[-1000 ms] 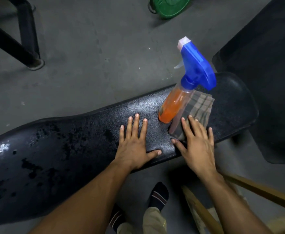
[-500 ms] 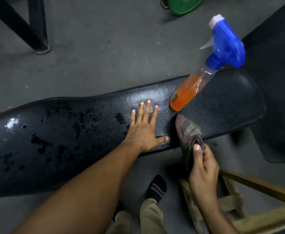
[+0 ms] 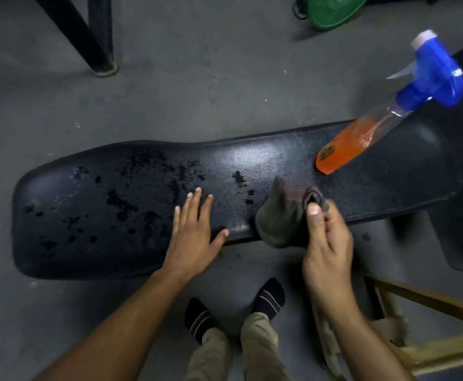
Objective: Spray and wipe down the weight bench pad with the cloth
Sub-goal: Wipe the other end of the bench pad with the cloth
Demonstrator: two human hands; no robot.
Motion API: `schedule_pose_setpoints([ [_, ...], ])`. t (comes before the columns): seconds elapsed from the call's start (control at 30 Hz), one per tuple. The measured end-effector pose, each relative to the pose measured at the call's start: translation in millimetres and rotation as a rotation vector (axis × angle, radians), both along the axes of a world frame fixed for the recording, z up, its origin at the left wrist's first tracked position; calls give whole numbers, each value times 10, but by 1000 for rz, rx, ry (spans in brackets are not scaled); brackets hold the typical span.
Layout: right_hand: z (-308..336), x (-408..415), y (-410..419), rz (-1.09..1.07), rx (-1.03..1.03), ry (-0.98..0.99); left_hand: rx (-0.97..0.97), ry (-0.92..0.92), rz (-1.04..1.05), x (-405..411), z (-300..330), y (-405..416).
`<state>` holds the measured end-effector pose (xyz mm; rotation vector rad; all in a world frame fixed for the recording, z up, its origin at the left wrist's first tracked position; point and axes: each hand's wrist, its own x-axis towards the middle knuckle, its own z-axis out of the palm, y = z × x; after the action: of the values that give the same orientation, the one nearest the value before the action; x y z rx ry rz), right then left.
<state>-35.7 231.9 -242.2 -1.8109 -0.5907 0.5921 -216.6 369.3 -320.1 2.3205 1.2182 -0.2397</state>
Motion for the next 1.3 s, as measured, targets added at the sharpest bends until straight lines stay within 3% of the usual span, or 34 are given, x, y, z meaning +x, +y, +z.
schedule_pose_setpoints([
  [0.17, 128, 38, 260, 209, -86, -422, -1, 2, 79, -367, -14, 182],
  [0.33, -436, -264, 417, 723, -651, -705, 12, -23, 129, -568, -13, 309],
  [0.57, -946, -523, 413, 551, -786, -689, 62, 104, 36, -890, -124, 643],
  [0.77, -1094, -729, 999, 492, -836, -762, 50, 187, -51, -950, -190, 713],
  [0.93, -1074, -843, 1317, 731, -708, -814, 31, 201, -59, -933, -175, 733],
  [1.1, -1070, -795, 718, 913, -655, -904, 30, 188, -54, -939, -197, 728],
  [1.3, -1054, -185, 442, 814, -820, -906, 25, 205, -55, -944, -187, 734],
])
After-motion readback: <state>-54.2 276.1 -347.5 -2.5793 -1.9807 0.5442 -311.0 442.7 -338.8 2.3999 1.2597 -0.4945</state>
